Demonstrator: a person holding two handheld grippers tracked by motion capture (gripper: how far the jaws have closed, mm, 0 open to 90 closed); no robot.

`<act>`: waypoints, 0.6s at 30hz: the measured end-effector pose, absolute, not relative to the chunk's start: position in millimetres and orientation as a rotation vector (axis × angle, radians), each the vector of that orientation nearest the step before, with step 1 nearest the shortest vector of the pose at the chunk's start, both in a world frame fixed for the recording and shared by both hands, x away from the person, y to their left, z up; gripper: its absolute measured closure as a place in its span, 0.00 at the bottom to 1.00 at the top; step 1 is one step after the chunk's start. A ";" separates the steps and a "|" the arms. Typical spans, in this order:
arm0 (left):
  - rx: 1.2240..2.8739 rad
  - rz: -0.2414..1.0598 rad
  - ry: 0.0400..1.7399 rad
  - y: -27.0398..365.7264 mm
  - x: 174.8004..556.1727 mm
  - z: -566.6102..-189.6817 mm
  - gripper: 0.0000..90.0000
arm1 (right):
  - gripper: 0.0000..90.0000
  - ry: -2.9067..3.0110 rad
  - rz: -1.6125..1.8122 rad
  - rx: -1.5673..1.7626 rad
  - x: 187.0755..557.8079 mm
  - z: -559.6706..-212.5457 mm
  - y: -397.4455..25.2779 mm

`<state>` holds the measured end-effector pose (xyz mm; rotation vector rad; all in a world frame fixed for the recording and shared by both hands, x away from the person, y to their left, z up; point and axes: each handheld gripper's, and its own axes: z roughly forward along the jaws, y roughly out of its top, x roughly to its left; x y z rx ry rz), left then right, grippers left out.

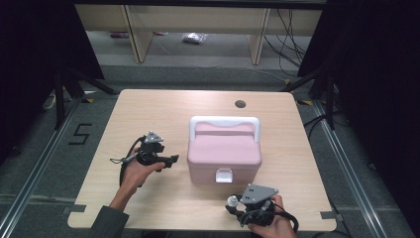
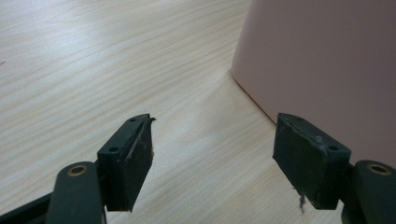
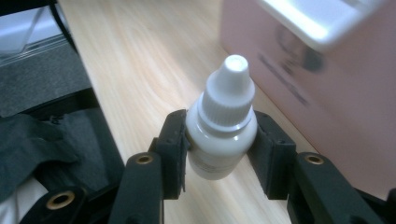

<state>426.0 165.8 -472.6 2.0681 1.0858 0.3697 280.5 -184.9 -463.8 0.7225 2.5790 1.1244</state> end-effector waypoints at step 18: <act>2.067 0.353 1.074 165.0 425.8 -471.9 0.31 | 0.67 2.450 1.057 0.966 284.3 -466.3 -251.6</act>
